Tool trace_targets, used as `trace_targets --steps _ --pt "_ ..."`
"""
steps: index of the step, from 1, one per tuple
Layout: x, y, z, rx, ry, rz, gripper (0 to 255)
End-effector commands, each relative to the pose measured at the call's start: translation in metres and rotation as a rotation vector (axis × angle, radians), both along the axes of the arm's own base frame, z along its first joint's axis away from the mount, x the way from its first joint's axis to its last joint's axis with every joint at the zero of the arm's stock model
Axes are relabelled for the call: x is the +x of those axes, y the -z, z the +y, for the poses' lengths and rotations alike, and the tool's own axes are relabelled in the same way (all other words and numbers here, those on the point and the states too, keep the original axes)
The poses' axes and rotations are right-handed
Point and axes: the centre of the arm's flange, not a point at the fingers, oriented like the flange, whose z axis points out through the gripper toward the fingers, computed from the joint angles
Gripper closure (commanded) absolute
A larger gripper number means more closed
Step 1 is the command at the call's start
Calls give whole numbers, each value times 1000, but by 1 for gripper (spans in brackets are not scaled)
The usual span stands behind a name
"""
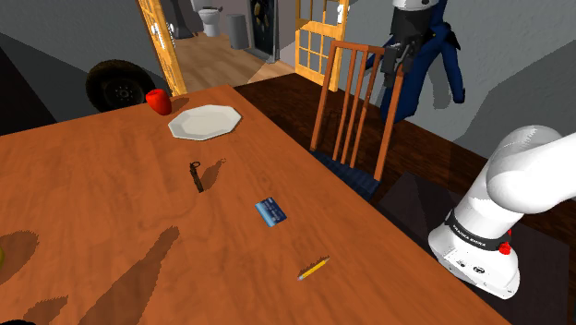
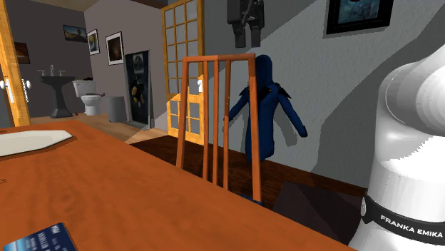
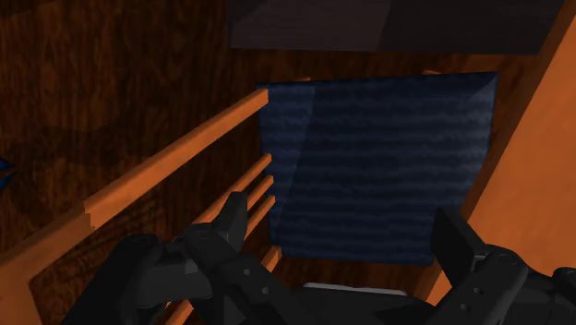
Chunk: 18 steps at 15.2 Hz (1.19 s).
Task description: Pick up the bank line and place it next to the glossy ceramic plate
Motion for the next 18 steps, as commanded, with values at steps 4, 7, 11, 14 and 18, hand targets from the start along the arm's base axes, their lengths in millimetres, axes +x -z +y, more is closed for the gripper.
trace_targets --steps 4,7,11,14,18 --pt "-7 21 33 6 12 -52 0" --pt "-13 42 66 11 24 -103 0" --pt "-19 70 110 19 41 -172 0" --pt "-22 91 144 25 53 -224 0" --pt "-23 119 188 33 69 -293 0"
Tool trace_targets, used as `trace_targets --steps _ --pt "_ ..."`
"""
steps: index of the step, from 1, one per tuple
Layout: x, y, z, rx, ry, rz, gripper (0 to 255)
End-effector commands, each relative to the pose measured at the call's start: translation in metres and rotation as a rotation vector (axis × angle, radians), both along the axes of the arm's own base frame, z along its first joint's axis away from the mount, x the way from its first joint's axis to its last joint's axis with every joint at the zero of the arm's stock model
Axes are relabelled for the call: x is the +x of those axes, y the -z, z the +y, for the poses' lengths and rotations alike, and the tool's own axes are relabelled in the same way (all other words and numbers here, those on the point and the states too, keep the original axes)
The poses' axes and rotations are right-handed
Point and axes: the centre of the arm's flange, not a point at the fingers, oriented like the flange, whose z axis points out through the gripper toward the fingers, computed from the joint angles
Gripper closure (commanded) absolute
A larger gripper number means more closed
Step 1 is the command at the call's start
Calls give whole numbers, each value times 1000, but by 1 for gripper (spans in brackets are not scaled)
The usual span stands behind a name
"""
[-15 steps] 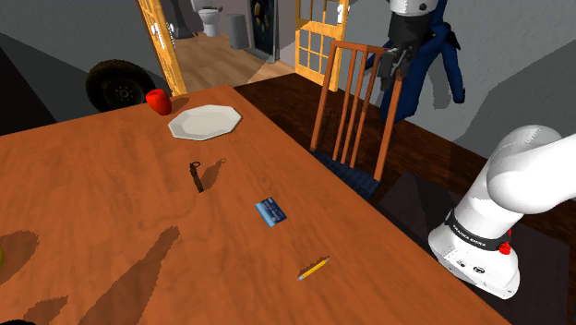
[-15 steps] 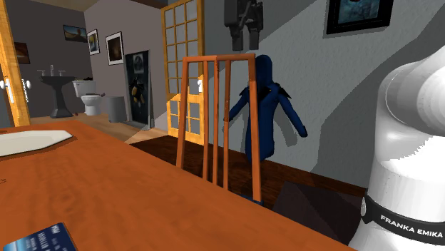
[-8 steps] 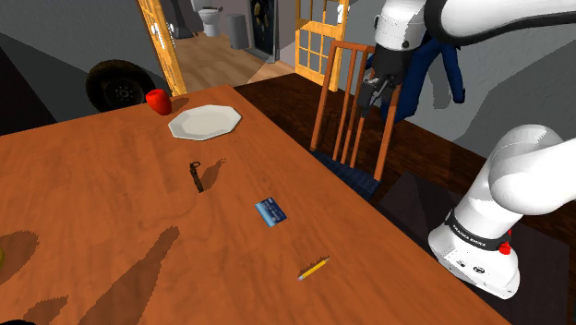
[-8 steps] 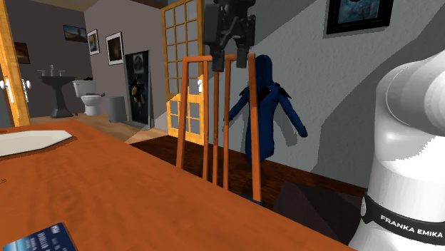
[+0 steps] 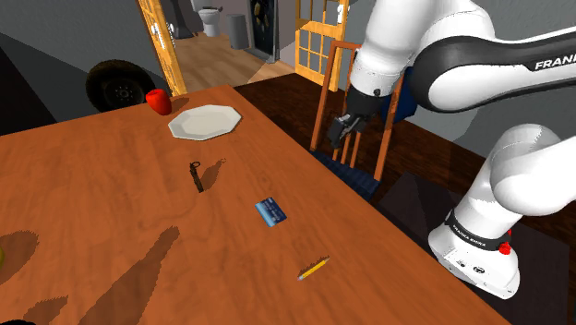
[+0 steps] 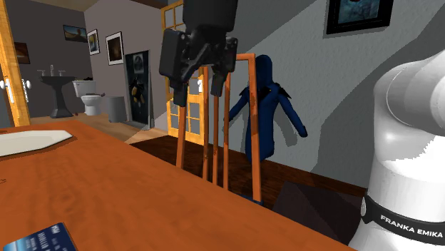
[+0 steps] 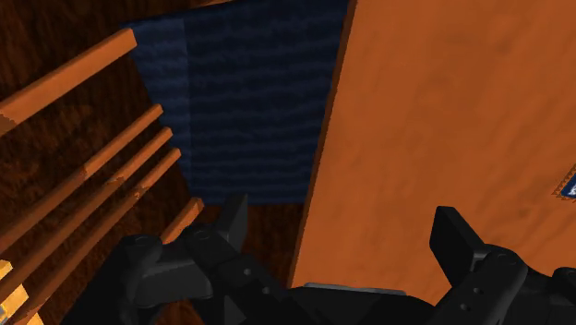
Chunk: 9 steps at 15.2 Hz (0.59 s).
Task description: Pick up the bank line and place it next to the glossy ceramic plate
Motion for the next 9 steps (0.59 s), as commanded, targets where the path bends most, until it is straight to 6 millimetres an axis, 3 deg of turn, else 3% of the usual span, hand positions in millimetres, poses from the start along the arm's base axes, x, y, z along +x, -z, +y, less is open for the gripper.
trace_targets --steps 1,9 --pt "-1 13 24 7 9 -38 0" --pt "6 67 114 22 42 -176 0"
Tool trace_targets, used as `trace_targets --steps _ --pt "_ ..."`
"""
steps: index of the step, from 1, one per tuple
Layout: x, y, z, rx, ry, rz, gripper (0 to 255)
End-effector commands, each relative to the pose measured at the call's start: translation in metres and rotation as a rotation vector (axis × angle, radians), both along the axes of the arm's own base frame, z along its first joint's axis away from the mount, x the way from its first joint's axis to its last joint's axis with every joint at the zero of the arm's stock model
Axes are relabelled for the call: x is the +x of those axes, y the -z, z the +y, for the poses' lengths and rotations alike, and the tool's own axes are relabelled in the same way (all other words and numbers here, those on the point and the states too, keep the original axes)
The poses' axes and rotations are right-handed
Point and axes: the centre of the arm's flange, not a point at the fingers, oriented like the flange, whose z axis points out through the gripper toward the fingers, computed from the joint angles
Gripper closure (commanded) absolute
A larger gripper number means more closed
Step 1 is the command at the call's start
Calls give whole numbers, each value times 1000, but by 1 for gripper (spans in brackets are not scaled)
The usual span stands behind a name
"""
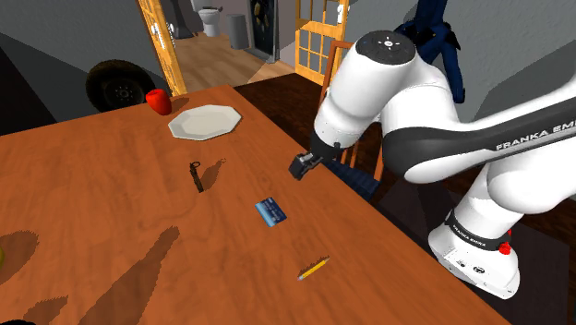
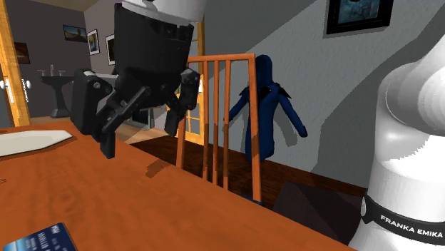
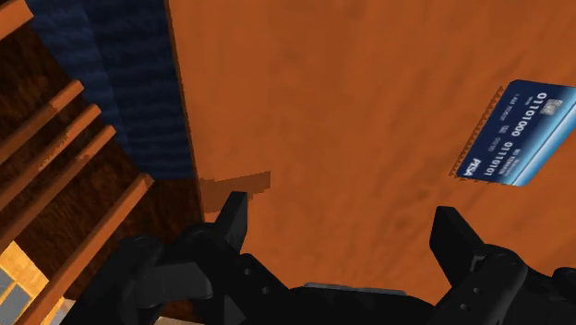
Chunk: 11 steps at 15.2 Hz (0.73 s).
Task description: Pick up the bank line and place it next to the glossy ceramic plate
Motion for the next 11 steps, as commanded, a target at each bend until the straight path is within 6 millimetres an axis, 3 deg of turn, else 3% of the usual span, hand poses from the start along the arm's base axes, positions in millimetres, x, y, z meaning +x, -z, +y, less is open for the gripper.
trace_targets --steps 1,9,11 --pt "4 14 23 10 8 -35 0" --pt "22 64 113 25 40 -172 0" --pt "28 73 112 25 40 -172 0"
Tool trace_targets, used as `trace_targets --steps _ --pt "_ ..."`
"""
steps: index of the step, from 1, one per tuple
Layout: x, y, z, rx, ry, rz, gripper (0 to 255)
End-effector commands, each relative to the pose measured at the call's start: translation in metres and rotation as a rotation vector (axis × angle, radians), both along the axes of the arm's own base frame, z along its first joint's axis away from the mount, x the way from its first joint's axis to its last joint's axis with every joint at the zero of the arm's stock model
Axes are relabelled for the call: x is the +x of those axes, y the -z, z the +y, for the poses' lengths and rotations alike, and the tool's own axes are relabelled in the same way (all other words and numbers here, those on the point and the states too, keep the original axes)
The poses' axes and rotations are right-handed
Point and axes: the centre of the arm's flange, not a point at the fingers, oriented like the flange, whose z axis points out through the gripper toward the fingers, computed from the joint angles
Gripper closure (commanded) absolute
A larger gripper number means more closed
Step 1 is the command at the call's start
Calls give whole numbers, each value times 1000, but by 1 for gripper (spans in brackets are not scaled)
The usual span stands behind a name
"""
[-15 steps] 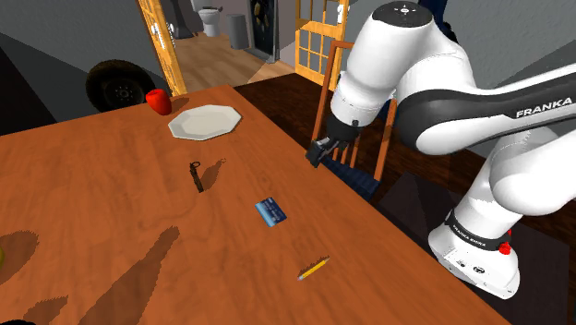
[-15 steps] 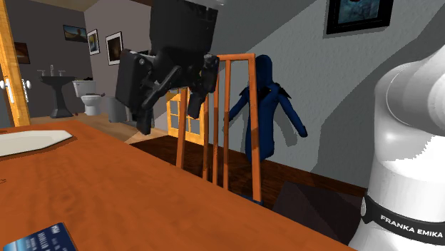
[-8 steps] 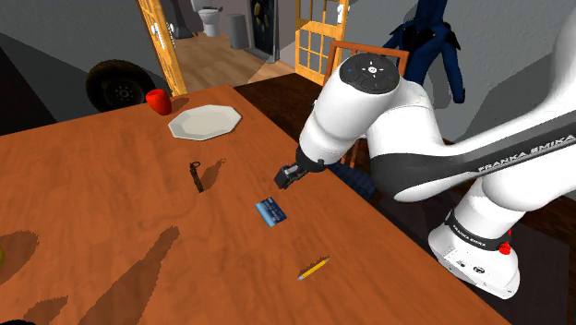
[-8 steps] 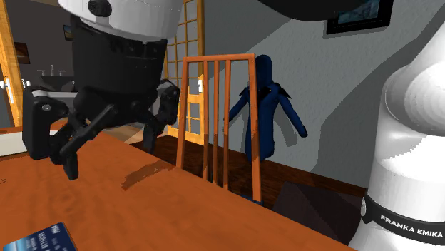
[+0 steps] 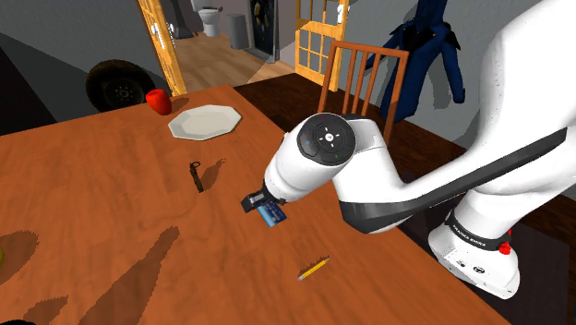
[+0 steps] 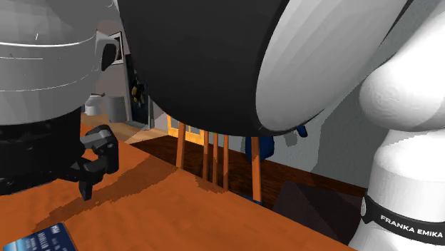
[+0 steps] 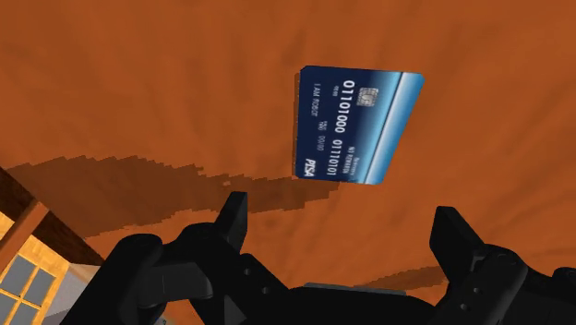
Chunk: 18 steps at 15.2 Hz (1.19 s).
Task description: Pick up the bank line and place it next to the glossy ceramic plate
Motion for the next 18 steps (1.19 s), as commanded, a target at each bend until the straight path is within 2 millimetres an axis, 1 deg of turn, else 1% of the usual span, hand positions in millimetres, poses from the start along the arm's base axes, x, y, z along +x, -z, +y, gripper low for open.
trace_targets --steps 1,6,14,15,18 --pt "6 9 2 2 1 -4 0" --pt "19 29 -1 2 1 -4 0" --pt "19 29 -1 2 1 -4 0" --pt "19 29 -1 2 1 -4 255" --pt "19 29 -1 2 1 -4 255"
